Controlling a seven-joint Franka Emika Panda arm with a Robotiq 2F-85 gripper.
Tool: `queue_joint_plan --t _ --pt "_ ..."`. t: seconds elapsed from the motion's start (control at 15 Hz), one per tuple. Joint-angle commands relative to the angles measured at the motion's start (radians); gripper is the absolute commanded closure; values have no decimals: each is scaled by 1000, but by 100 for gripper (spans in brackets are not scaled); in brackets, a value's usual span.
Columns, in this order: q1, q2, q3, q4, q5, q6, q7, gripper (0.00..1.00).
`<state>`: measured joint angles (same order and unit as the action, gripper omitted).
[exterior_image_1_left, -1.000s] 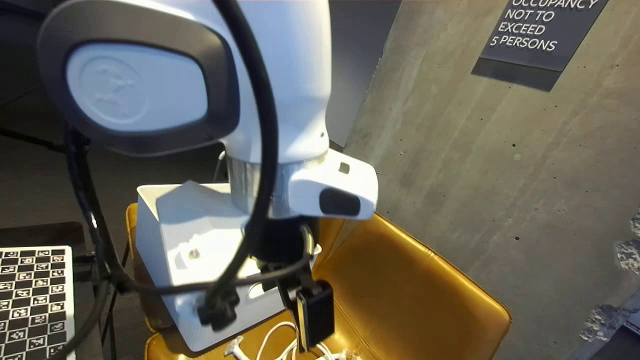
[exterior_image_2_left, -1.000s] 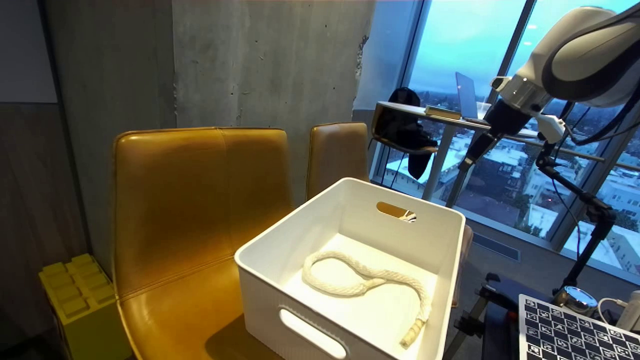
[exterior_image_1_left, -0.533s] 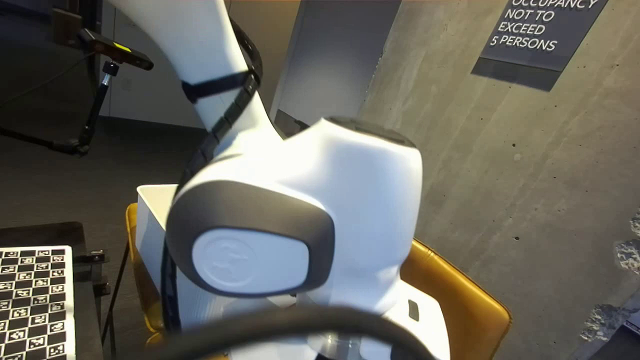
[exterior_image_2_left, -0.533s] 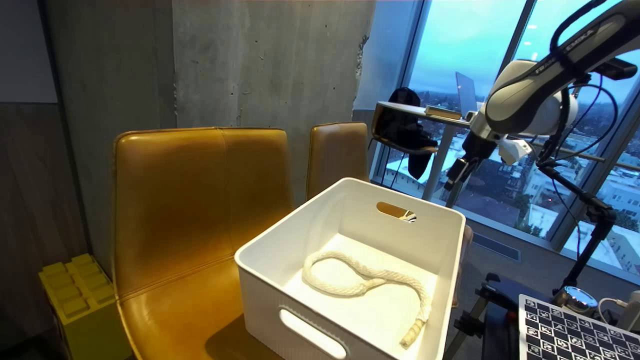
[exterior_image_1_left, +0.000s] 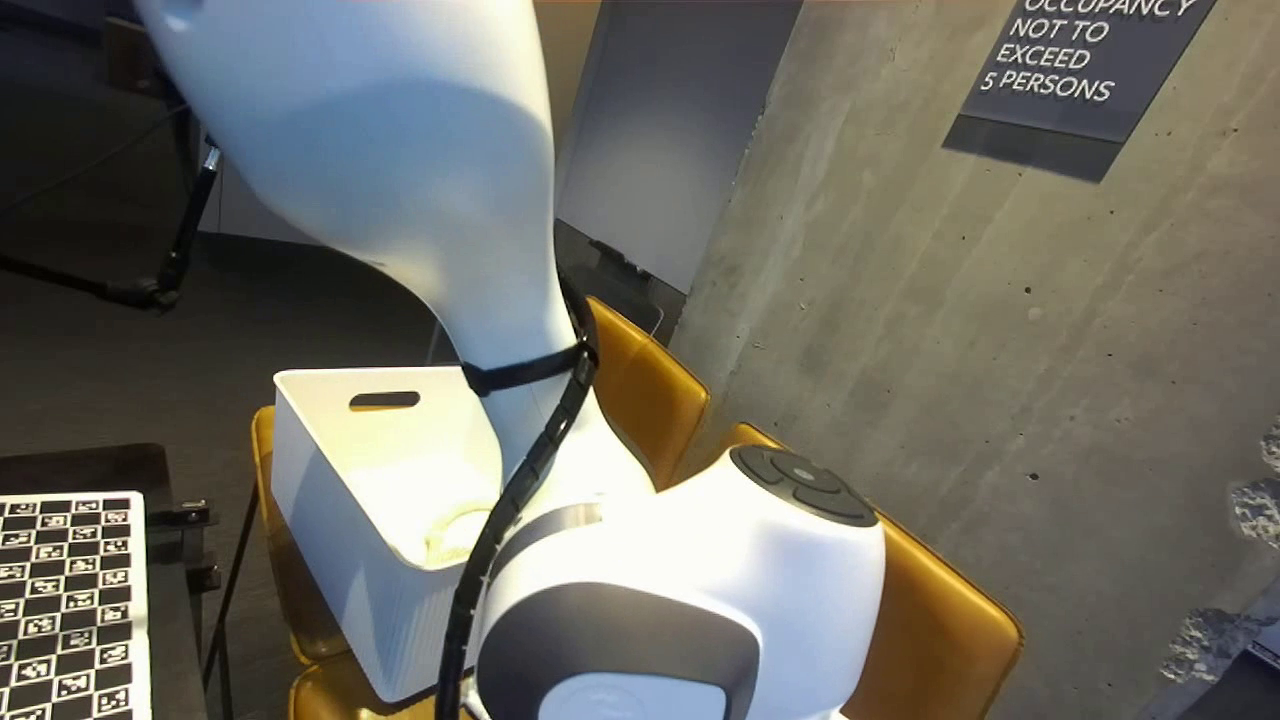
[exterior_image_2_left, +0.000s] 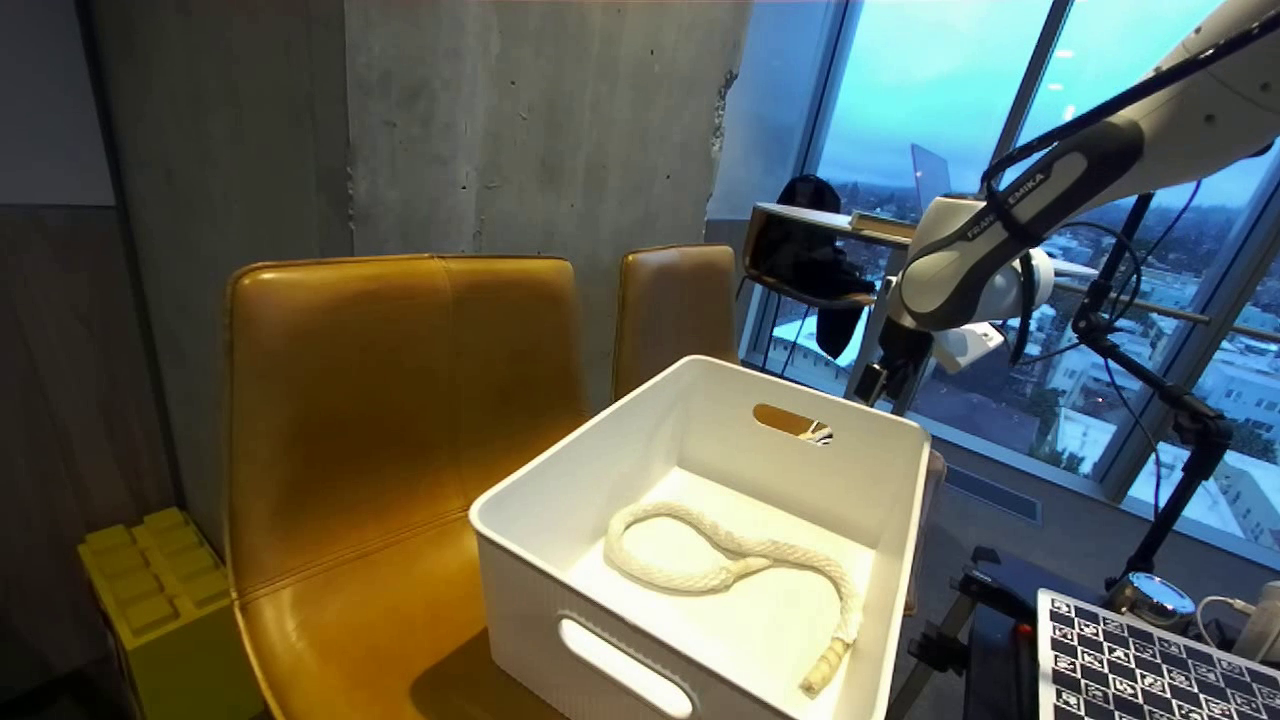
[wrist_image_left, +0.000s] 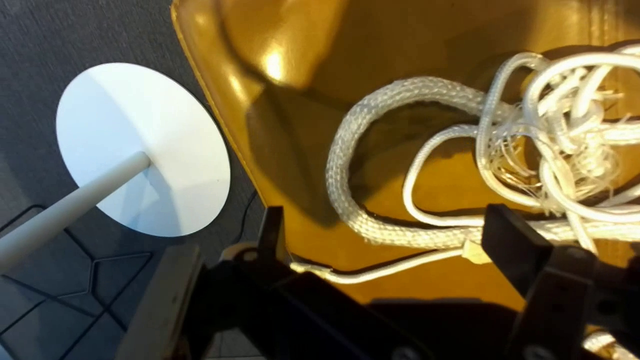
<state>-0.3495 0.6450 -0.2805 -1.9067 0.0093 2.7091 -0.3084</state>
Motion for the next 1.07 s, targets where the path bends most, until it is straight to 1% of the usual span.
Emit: queue_joint_plan --t 0.0,0.4,0.73,0.8,0.87,0.93,1.0 --pt "-25 93 15 129 -39 -68 58 0" --pt "-38 190 12 247 -52 -121 95 0" --pt "-48 256 6 306 -59 -136 107 0" --pt "-49 268 5 315 -60 -137 110 2" --pt "-51 280 4 324 -62 -138 111 13" --pt "-52 290 3 332 -64 -138 113 27" --pt "-53 298 2 338 -67 -137 115 33"
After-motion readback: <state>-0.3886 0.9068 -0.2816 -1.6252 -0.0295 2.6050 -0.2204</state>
